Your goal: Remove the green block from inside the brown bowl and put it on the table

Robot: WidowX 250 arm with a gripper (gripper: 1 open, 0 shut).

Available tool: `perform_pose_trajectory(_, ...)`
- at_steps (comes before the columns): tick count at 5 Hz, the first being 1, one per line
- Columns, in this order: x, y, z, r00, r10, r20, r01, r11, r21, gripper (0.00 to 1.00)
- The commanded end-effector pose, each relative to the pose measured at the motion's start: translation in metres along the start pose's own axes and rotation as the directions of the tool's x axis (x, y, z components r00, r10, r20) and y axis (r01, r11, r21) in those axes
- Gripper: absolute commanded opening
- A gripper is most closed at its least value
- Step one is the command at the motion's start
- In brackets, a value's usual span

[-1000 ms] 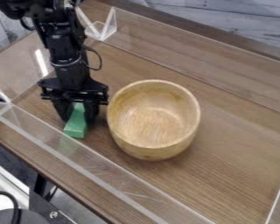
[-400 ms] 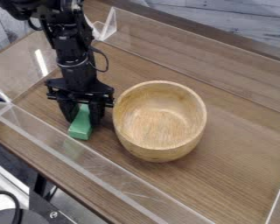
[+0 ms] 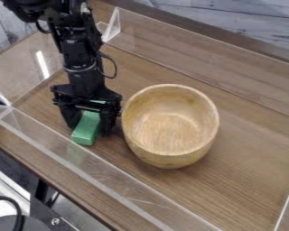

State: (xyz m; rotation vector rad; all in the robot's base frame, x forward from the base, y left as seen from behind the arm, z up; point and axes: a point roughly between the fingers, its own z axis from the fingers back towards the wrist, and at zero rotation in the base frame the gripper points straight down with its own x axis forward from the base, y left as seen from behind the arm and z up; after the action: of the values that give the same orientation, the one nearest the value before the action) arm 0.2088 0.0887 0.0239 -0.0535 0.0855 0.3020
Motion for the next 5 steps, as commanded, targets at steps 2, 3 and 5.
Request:
perform_pose_trajectory(2,0.014,-0.003,0.031,0.995,-0.052,0.090,0.053,0.999,-0.004,1.00)
perform_pose_trajectory(3,0.014,-0.003,0.042,0.990,-0.066,0.122,0.064,0.998,0.016,1.00)
perform_pose_trajectory(5,0.020,-0.005,0.108,0.988,-0.084,0.129,0.080,0.996,0.035,1.00)
